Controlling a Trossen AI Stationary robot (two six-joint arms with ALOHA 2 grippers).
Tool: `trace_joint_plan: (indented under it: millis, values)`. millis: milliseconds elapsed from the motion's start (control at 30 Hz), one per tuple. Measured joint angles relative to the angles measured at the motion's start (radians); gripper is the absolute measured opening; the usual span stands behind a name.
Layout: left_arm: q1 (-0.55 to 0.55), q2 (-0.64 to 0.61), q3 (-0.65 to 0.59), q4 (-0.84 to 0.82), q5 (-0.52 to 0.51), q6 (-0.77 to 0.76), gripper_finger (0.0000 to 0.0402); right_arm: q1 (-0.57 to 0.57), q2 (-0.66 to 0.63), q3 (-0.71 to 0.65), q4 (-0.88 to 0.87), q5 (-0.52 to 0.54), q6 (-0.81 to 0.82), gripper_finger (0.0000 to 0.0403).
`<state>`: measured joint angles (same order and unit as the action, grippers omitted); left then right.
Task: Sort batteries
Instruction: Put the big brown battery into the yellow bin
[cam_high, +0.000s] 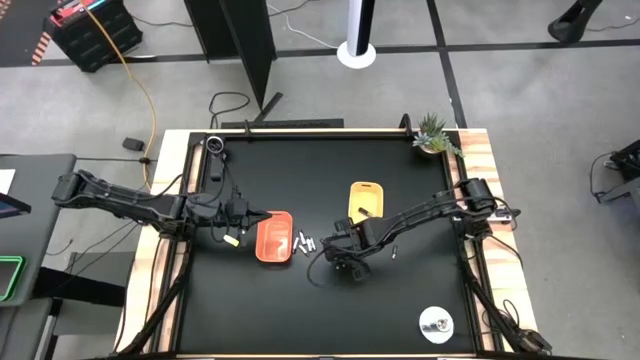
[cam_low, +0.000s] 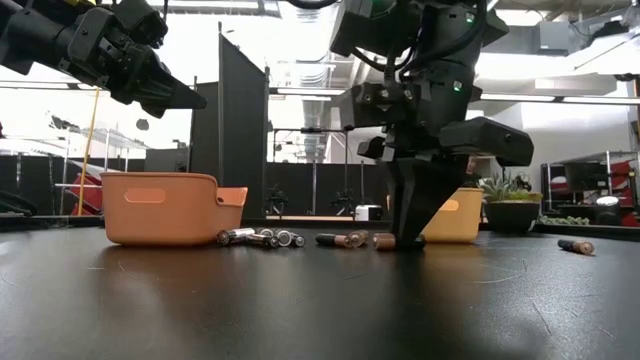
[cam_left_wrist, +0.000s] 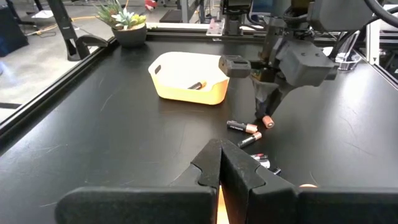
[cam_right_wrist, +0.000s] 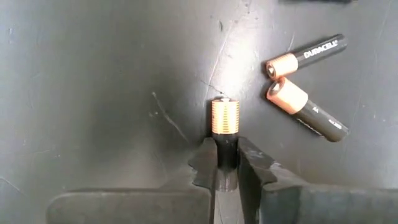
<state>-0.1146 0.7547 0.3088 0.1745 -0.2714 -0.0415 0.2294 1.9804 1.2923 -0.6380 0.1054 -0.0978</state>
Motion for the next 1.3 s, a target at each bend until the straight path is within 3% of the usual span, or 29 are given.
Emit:
trace_joint_plan:
  millis: [300,467,967,1100,1300]
  values:
    - [0.0,0.0,0.0,0.0,0.0,-0.006,0.0,0.005,0.021,0.006,0.025,-0.008,0.012,0.0043]
    - [0.0,0.0,0.0,0.0,0.0,-0.005,0.0,0.005,0.024,0.049,-0.022,-0.011,0.019,0.0017]
    - [0.0,0.0,0.0,0.0,0.0,-0.005,0.0,0.006,0.029,0.182,-0.15,-0.018,0.033,0.0004]
    - [0.0,0.0,0.0,-0.001,0.0,-0.006,0.0,0.027,0.019,0.198,-0.261,-0.009,0.168,0.0043]
    - [0.0,0.0,0.0,0.002,0.0,0.0,0.0,0.217,-0.043,0.202,-0.274,-0.032,0.401,0.017]
